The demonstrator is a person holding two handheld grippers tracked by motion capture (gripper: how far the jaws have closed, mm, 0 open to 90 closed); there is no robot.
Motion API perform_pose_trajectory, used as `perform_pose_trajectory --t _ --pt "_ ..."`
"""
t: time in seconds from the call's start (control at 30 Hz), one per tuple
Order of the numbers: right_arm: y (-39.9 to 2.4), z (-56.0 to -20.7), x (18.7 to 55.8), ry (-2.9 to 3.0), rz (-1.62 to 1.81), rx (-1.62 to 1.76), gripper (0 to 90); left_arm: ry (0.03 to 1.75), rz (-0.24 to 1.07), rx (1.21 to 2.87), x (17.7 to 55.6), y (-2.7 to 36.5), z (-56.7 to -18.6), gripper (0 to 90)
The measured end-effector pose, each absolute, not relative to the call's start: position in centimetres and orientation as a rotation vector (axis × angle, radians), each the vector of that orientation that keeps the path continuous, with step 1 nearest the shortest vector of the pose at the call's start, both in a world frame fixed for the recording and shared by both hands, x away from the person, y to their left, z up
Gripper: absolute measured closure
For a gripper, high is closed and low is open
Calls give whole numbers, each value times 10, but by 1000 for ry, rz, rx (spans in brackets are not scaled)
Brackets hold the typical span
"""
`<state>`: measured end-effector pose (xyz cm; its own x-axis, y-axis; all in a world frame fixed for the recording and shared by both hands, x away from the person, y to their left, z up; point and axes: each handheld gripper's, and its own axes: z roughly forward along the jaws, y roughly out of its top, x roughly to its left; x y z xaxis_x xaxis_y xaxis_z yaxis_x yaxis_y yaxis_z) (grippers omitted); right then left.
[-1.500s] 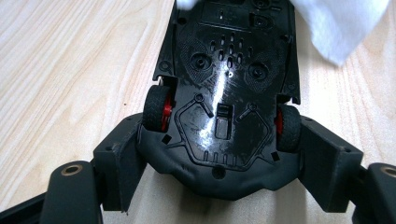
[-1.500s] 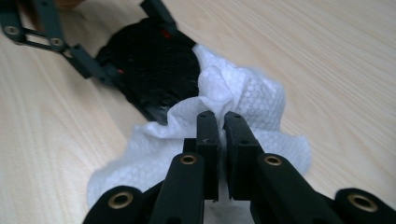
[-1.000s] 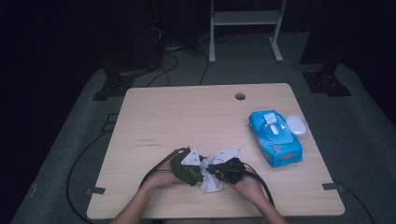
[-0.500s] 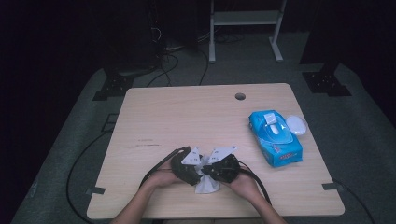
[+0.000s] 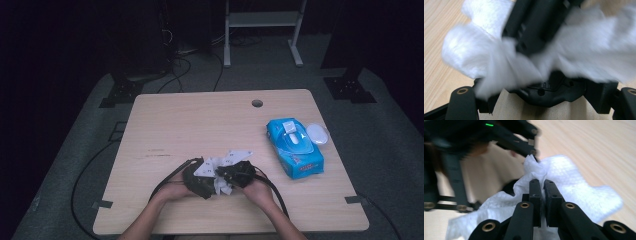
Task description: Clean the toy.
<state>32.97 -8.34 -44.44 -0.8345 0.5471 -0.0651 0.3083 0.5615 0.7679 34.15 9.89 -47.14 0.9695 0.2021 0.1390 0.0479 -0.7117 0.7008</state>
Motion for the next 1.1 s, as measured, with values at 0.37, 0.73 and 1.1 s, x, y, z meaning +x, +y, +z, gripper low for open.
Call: perform_pose_trajectory --t 0.37,0.73,1.1 --pt "-93 -444 334 2470 1125 757 848 176 259 2364 343 100 -473 242" --pt "-119 -442 328 2457 1100 792 848 183 258 2360 344 102 -473 242" --pt "-156 -441 319 2429 1085 868 847 183 264 2357 344 102 -474 242"
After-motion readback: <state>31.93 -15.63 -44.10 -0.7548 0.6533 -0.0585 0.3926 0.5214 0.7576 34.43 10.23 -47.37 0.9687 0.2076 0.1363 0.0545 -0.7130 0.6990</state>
